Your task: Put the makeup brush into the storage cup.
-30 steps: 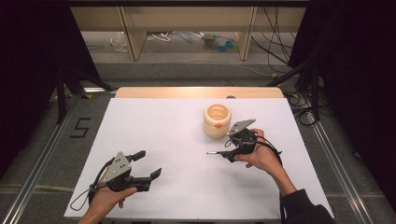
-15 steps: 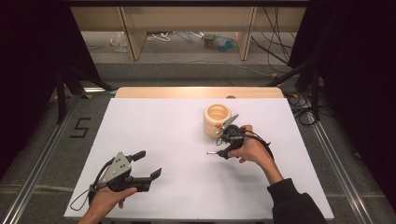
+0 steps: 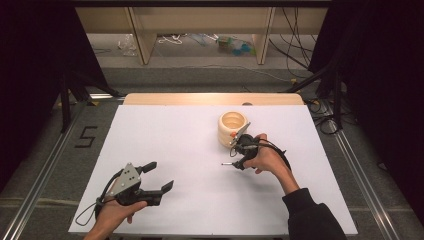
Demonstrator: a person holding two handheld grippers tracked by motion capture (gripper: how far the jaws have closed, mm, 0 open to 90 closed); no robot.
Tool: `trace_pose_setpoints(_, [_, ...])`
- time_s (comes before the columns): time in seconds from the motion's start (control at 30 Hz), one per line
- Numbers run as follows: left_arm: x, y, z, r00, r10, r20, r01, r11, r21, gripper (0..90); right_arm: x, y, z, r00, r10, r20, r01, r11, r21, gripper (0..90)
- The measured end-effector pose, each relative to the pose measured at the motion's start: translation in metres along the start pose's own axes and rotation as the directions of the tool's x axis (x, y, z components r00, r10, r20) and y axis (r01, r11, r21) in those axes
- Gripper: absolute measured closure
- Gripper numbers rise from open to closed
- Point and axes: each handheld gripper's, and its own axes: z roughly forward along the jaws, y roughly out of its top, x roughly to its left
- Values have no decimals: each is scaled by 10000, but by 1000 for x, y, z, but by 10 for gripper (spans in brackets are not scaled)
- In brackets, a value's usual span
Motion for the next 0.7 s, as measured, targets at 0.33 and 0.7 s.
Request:
trace_pose_setpoints(0.33, [0, 0, 0, 10000, 12, -8, -12, 10000, 22, 164, -4, 2, 6, 9999, -130, 19, 129, 9984, 542, 444])
trace_pose_setpoints(0.7, [0, 0, 0, 10000, 50, 1, -50, 10000, 3, 165, -8, 3, 9, 9999, 22, -121, -13, 9971, 756, 486])
